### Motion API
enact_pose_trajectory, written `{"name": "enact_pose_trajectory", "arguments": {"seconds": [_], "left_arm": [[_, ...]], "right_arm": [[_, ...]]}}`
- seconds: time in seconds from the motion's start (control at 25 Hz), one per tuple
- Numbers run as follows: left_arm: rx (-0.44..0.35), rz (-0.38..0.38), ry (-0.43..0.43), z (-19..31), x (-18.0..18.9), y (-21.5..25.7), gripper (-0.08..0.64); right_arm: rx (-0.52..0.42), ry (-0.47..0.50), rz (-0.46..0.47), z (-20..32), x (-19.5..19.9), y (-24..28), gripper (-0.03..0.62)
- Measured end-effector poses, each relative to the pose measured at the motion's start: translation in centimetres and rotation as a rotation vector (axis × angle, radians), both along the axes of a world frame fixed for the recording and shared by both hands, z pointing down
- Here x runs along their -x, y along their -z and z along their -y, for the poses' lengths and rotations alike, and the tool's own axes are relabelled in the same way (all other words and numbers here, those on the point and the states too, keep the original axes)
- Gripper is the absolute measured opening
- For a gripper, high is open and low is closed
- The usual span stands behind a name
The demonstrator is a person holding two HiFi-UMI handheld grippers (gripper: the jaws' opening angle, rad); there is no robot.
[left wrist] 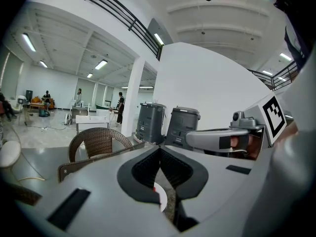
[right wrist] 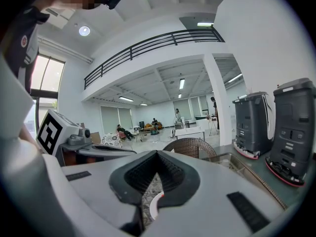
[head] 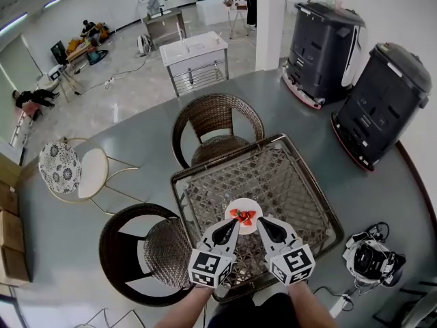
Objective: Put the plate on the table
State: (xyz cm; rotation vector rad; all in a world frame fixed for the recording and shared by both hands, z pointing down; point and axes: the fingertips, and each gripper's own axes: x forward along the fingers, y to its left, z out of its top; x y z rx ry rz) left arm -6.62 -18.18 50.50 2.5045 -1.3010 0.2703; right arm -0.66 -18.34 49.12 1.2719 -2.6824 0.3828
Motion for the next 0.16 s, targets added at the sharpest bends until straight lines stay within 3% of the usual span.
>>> {"name": "enact_pose_trajectory", "arguments": {"seconds": [0.16], "left_arm": [[0.004, 0.001, -0.005, -0.09, 0.06, -0.11, 0.008]], "right_arm": [[-0.003, 0.002, 0.000, -0.01, 0.14, -0.03, 0.005]]}}
